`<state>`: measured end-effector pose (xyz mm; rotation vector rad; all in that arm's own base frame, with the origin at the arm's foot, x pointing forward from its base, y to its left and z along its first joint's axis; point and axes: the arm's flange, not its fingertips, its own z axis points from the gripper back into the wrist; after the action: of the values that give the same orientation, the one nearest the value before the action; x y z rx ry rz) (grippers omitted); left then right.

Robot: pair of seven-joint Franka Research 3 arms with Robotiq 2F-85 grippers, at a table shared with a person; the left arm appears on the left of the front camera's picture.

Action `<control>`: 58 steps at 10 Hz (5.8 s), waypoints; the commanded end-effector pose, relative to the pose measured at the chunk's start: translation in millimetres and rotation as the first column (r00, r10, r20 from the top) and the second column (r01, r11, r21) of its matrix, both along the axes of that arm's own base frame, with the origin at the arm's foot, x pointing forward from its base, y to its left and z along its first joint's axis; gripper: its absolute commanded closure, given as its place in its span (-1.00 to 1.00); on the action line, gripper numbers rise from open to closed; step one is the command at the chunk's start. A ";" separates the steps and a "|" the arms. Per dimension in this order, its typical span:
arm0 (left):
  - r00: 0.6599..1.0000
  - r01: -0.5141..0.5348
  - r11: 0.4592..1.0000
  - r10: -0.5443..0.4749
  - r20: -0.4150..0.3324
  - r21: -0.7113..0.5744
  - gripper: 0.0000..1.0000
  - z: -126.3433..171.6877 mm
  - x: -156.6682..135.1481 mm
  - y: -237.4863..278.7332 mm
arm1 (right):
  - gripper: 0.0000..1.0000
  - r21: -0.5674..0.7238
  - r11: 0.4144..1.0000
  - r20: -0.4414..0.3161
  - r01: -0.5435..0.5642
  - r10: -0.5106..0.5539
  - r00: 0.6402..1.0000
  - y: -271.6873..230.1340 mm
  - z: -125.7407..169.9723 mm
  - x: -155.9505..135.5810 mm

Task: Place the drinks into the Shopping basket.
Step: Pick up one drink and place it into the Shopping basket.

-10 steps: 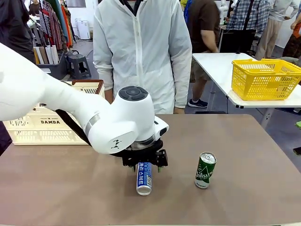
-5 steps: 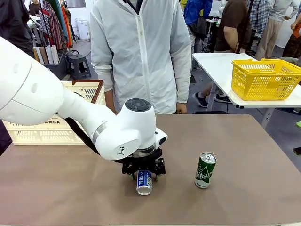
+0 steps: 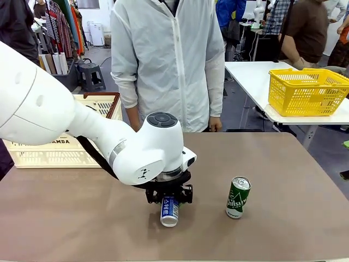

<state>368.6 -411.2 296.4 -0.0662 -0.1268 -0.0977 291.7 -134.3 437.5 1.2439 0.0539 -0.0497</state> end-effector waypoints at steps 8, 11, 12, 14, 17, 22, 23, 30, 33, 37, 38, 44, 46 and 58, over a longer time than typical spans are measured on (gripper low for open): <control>0.984 0.170 0.983 -0.165 0.074 -0.075 1.00 233.9 -52.7 155.8 | -1.00 -0.002 1.000 -0.009 0.000 0.000 1.000 -1.0 5.1 -0.4; 0.980 -0.099 0.988 0.117 0.162 -0.118 1.00 235.2 -72.4 228.5 | -1.00 -0.002 1.000 -0.009 0.000 0.000 1.000 -1.0 5.1 -0.4; 0.992 0.084 0.993 -0.075 0.102 -0.087 1.00 257.9 -60.5 190.5 | -1.00 -0.002 1.000 -0.009 0.000 0.000 1.000 -1.0 5.1 -0.4; 0.992 0.084 0.993 -0.075 0.102 -0.087 1.00 257.9 -60.5 190.5 | -1.00 -0.002 1.000 -0.009 0.000 0.000 1.000 -1.0 5.1 -0.4; 0.999 -0.053 0.993 0.053 -0.006 -0.103 1.00 299.3 -3.6 269.5 | -1.00 -0.002 1.000 -0.009 0.000 0.000 1.000 -1.0 5.1 -0.4; 0.999 0.032 0.987 -0.027 0.033 -0.157 1.00 324.5 215.2 382.9 | -1.00 -0.002 1.000 -0.009 0.000 0.000 1.000 -1.0 5.1 -0.4; 0.998 0.057 0.988 -0.053 0.031 -0.141 1.00 307.5 241.3 398.0 | -1.00 -0.002 1.000 -0.009 0.000 0.000 1.000 -1.0 5.1 -0.4; 0.998 0.023 0.993 -0.016 0.058 -0.112 1.00 243.3 276.3 405.5 | -1.00 -0.002 1.000 -0.009 0.000 0.000 1.000 -1.0 5.1 -0.4; 0.996 0.004 0.992 0.007 0.086 -0.123 1.00 184.6 285.9 400.6 | -1.00 -0.002 1.000 -0.009 0.000 0.000 1.000 -1.0 5.1 -0.4; 1.000 -0.016 0.995 0.016 -0.001 -0.094 1.00 120.3 308.5 395.7 | -1.00 -0.002 1.000 -0.009 0.000 0.000 1.000 -1.0 5.1 -0.4; 0.999 -0.033 0.996 0.032 -0.015 -0.078 1.00 110.4 308.8 393.6 | -1.00 -0.002 1.000 -0.009 0.000 0.000 1.000 -1.0 5.1 -0.4; 0.997 -0.060 0.996 0.057 -0.045 -0.070 -1.00 97.0 309.7 394.3 | -1.00 -0.002 1.000 -0.009 0.000 0.000 1.000 -1.0 5.1 -0.4; 0.997 -0.062 0.996 0.060 -0.043 -0.068 -1.00 99.1 307.6 395.2 | -1.00 -0.002 1.000 -0.009 0.000 0.000 1.000 -1.0 5.1 -0.4; 0.950 0.273 0.605 -0.290 0.112 -0.748 -1.00 277.6 118.6 512.8 | -1.00 -0.002 1.000 -0.009 0.000 0.000 1.000 -1.0 5.1 -0.4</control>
<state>505.2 81.2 609.0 -0.8282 -0.2320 -0.3095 291.2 -134.7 437.5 1.2453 0.0551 -0.0511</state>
